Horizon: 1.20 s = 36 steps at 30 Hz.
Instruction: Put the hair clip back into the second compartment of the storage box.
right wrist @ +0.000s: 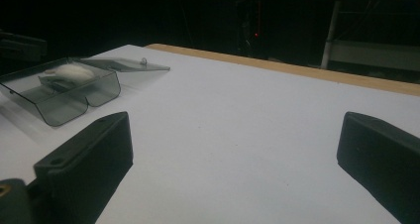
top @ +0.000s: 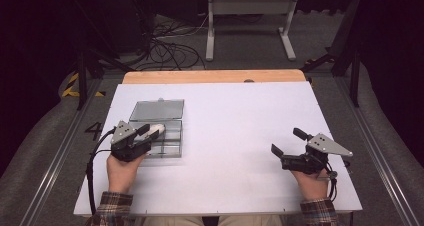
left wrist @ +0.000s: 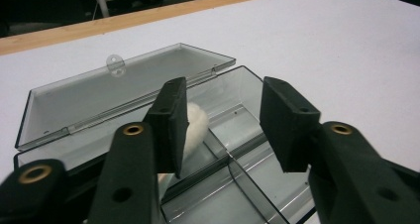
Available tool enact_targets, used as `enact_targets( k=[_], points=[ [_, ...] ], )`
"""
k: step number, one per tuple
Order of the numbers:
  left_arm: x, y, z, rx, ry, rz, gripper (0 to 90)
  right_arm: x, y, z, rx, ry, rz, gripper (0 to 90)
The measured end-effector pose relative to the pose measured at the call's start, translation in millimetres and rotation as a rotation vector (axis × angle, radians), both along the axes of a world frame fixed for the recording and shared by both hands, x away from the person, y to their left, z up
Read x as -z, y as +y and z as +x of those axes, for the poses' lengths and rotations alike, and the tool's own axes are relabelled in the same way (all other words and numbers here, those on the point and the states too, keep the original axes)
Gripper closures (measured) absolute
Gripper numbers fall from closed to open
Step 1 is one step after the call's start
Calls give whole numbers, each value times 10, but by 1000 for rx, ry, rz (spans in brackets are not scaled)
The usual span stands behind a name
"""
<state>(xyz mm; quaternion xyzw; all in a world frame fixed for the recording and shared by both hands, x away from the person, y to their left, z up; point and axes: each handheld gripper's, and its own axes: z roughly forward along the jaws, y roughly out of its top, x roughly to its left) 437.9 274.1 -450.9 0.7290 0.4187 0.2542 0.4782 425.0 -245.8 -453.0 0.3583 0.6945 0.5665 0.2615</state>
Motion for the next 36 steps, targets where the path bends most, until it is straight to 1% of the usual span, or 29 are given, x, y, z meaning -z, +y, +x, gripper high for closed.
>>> enact_targets(
  k=[1, 3, 9, 12, 16, 22, 25, 27, 28, 36],
  points=[
    [-7, 2, -8, 0, -11, 4, 504, 1, -1, 0, 1, -1, 1, 12],
    [-22, 4, -27, -8, -20, -1, 476, 0, -3, -1, 0, -2, 3, 12],
    [-60, 30, -73, -20, -36, -18, 368, 3, -12, 0, 1, -7, 4, 12],
    [-71, 42, -98, -20, -61, -24, 327, 1, -15, -2, 3, -9, 6, 12],
    [-90, 54, -129, -19, -82, -37, 267, -2, -26, -7, 7, -14, 4, 12],
    [-124, 73, -185, -16, -118, -54, 208, -2, -42, -7, 8, -15, 9, 11],
    [-137, 80, -206, -17, -124, -56, 159, -2, -51, -9, 11, -17, 10, 10],
    [-144, 88, -230, -14, -130, -60, 147, -2, -57, -8, 14, -20, 12, 9],
    [-146, 89, -238, -15, -135, -65, 138, -3, -60, -8, 14, -20, 13, 9],
    [-174, 122, -333, -7, -175, -74, 54, -6, -84, -15, 18, -28, 20, 2]
  ],
)
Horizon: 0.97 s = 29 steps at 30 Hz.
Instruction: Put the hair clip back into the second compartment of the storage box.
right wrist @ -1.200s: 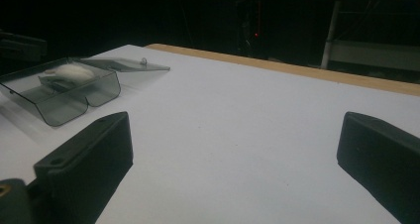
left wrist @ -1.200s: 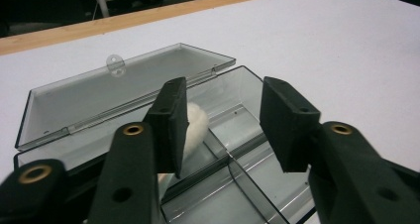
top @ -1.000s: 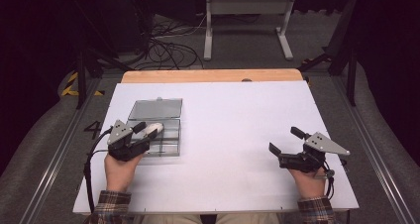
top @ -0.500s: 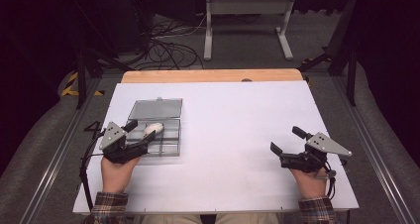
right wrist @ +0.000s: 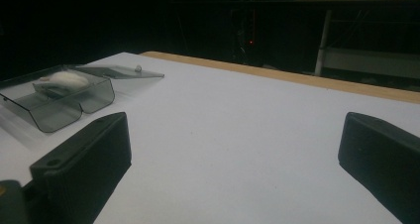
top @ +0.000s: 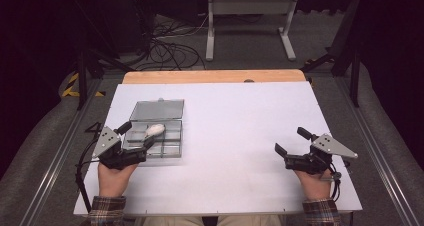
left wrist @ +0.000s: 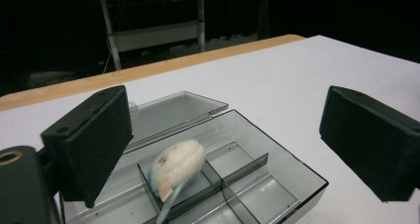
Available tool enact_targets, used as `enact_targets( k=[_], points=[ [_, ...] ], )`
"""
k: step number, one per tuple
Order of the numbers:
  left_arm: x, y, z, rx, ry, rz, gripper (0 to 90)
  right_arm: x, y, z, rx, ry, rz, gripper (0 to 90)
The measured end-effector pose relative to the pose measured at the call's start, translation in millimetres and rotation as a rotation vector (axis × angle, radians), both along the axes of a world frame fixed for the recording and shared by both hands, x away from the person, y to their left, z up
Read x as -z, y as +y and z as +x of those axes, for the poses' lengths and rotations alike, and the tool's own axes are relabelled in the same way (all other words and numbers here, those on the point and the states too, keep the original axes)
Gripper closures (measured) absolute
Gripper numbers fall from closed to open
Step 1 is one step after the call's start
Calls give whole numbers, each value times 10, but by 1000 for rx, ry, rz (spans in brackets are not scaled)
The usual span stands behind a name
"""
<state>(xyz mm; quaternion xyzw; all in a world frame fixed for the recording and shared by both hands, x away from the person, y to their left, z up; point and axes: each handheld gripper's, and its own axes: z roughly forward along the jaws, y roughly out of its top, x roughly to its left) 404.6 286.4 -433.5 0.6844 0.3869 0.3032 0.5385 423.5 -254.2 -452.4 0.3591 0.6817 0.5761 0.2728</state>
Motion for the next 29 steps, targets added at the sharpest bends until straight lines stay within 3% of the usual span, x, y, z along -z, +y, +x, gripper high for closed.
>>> enact_targets(
  k=[13, 29],
  points=[
    [12, 59, -138, 34, -24, -3, 9, -4, -26, -12, 9, -10, 7, 0],
    [44, 72, -147, 46, -18, -7, 9, -3, -36, -5, 12, -19, 6, 0]
  ],
)
